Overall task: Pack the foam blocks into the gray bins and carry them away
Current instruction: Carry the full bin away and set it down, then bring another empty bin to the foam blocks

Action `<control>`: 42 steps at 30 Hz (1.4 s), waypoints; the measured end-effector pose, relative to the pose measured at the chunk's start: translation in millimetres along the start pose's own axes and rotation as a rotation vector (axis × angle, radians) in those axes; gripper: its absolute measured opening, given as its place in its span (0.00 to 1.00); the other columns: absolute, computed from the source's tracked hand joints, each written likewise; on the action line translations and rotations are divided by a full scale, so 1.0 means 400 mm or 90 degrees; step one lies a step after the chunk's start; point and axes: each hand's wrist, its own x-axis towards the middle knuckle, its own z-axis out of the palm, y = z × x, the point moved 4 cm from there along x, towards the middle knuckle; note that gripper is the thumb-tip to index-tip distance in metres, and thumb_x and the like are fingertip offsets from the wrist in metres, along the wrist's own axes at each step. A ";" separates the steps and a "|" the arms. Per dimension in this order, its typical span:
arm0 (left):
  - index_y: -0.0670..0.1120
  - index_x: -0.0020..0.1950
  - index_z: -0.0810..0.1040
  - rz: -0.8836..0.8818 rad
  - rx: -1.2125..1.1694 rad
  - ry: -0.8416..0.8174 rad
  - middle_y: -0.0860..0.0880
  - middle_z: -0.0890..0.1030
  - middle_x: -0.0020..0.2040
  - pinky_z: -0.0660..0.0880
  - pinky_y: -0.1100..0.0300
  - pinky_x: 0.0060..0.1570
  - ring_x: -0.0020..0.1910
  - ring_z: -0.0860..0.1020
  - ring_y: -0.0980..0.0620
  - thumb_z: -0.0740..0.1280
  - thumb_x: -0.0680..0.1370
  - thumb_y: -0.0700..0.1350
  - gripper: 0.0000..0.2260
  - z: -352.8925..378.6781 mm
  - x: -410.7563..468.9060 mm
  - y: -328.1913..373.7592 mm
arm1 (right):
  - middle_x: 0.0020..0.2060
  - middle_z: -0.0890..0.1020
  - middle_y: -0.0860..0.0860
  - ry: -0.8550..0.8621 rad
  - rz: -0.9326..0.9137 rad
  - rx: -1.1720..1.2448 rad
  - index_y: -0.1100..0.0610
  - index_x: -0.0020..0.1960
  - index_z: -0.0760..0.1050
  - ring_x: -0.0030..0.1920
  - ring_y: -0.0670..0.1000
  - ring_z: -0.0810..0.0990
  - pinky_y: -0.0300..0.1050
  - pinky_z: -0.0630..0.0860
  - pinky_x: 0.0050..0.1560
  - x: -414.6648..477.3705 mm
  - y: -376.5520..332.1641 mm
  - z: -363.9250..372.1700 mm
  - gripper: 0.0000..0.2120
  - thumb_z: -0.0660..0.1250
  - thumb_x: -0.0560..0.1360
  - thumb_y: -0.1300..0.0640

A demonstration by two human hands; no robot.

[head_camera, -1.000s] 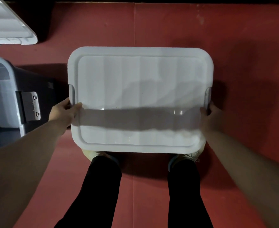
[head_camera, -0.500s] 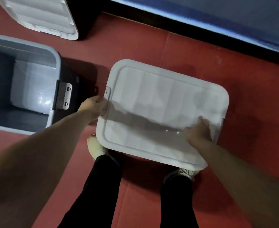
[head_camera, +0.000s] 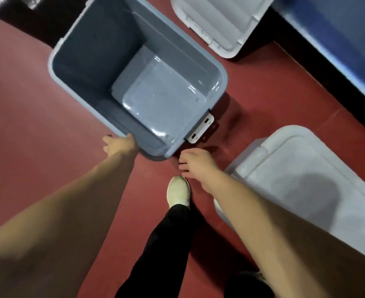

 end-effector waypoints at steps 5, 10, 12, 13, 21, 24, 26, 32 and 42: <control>0.40 0.56 0.77 -0.084 -0.206 -0.250 0.45 0.80 0.37 0.80 0.55 0.40 0.36 0.79 0.48 0.67 0.78 0.49 0.13 -0.007 0.102 -0.005 | 0.64 0.77 0.59 -0.139 0.213 -0.009 0.62 0.70 0.70 0.57 0.58 0.79 0.56 0.79 0.58 0.055 -0.032 0.173 0.24 0.59 0.82 0.47; 0.46 0.42 0.76 -0.098 -0.305 -0.375 0.51 0.74 0.23 0.80 0.55 0.44 0.29 0.77 0.50 0.68 0.79 0.51 0.10 -0.027 0.042 0.021 | 0.68 0.72 0.60 -0.116 0.344 0.268 0.59 0.75 0.65 0.56 0.62 0.80 0.61 0.80 0.51 0.034 -0.038 0.241 0.39 0.64 0.75 0.33; 0.47 0.43 0.76 -0.096 -0.343 -0.422 0.53 0.73 0.24 0.79 0.55 0.44 0.26 0.74 0.53 0.66 0.80 0.54 0.12 -0.027 -0.017 0.046 | 0.70 0.70 0.61 -0.062 0.332 0.432 0.54 0.77 0.60 0.61 0.65 0.78 0.63 0.78 0.54 0.019 -0.047 0.236 0.41 0.66 0.73 0.33; 0.48 0.44 0.76 -0.084 -0.352 -0.440 0.53 0.72 0.24 0.79 0.55 0.44 0.26 0.74 0.53 0.65 0.80 0.54 0.12 -0.025 -0.045 0.057 | 0.70 0.71 0.61 -0.038 0.316 0.489 0.55 0.77 0.60 0.63 0.64 0.77 0.64 0.76 0.57 0.016 -0.051 0.228 0.41 0.67 0.73 0.33; 0.43 0.54 0.79 -0.030 -0.302 -0.390 0.46 0.84 0.42 0.81 0.50 0.51 0.42 0.85 0.47 0.63 0.79 0.62 0.22 -0.046 -0.279 -0.036 | 0.48 0.82 0.56 0.123 0.185 0.579 0.63 0.61 0.75 0.40 0.55 0.83 0.48 0.84 0.44 -0.112 -0.022 0.046 0.13 0.60 0.78 0.63; 0.43 0.50 0.78 -0.103 -0.369 -0.318 0.46 0.83 0.43 0.82 0.48 0.50 0.43 0.84 0.45 0.66 0.77 0.63 0.22 -0.152 -0.343 -0.139 | 0.57 0.82 0.59 0.092 0.156 0.503 0.65 0.64 0.74 0.39 0.55 0.85 0.48 0.84 0.35 -0.240 0.064 -0.039 0.17 0.61 0.77 0.65; 0.44 0.52 0.78 -0.170 -0.483 -0.297 0.45 0.83 0.41 0.83 0.51 0.41 0.38 0.83 0.46 0.66 0.78 0.58 0.18 -0.258 -0.391 -0.212 | 0.56 0.82 0.59 0.077 0.129 0.458 0.64 0.66 0.73 0.42 0.55 0.85 0.47 0.84 0.34 -0.358 0.100 -0.097 0.18 0.61 0.77 0.65; 0.41 0.49 0.76 -0.325 -0.708 -0.278 0.43 0.84 0.42 0.83 0.51 0.39 0.43 0.83 0.47 0.64 0.81 0.45 0.08 -0.575 -0.583 -0.466 | 0.55 0.83 0.58 -0.005 0.044 0.358 0.57 0.66 0.75 0.44 0.56 0.86 0.48 0.83 0.41 -0.683 0.107 -0.106 0.18 0.65 0.76 0.65; 0.38 0.48 0.75 -0.411 -1.014 -0.118 0.40 0.84 0.33 0.81 0.49 0.30 0.28 0.83 0.44 0.60 0.81 0.38 0.06 -0.885 -0.917 -0.813 | 0.41 0.86 0.59 -0.145 0.185 0.177 0.60 0.68 0.73 0.50 0.60 0.82 0.59 0.82 0.34 -1.039 0.238 0.259 0.18 0.66 0.78 0.61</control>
